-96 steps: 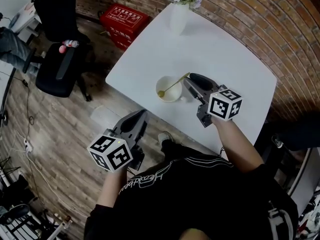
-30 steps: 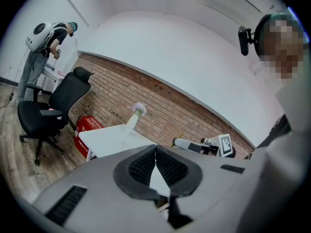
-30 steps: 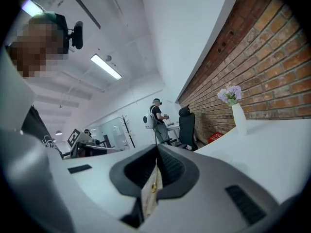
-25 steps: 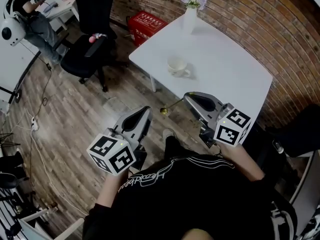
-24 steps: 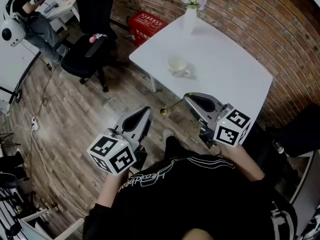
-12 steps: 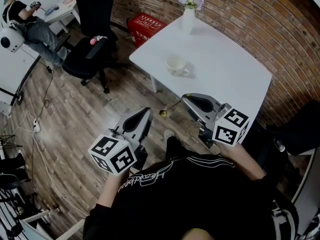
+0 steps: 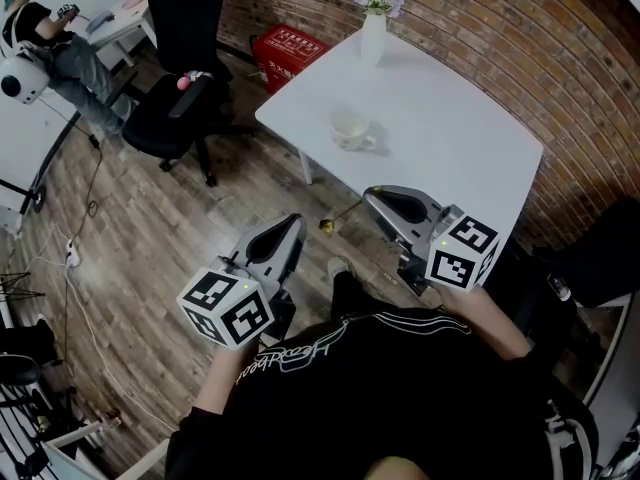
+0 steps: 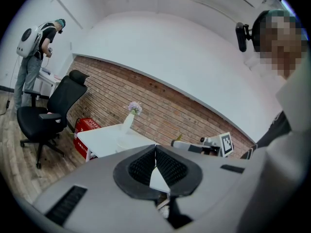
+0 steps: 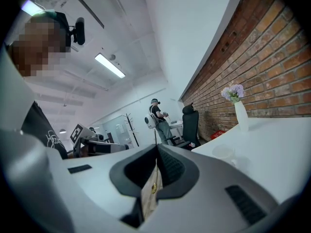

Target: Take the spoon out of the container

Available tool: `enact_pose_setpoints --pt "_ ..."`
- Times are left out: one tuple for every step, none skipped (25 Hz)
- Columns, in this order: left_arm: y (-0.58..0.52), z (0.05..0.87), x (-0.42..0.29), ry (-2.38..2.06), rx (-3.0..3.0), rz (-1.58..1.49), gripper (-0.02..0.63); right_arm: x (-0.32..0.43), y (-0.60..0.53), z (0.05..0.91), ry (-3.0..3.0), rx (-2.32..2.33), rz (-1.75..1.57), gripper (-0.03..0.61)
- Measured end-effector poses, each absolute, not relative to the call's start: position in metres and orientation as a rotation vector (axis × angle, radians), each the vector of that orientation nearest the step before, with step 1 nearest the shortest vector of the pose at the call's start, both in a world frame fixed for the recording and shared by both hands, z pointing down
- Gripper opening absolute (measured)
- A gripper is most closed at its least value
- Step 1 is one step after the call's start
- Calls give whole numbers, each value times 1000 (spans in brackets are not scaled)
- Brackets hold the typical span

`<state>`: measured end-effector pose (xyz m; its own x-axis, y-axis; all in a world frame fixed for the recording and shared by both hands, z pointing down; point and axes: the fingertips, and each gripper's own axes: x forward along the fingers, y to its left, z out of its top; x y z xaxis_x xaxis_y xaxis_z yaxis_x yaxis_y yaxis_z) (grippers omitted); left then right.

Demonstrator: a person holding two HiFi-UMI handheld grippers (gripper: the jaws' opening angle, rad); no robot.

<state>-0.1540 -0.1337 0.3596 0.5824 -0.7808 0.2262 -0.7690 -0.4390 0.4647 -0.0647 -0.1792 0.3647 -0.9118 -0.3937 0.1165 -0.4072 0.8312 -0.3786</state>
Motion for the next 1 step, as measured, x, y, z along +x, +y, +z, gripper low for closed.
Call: enact_pose_setpoints --pt "-134 360 -154 -1233 2286 -30 5 -64 -179 365 -2974 652 628 0"
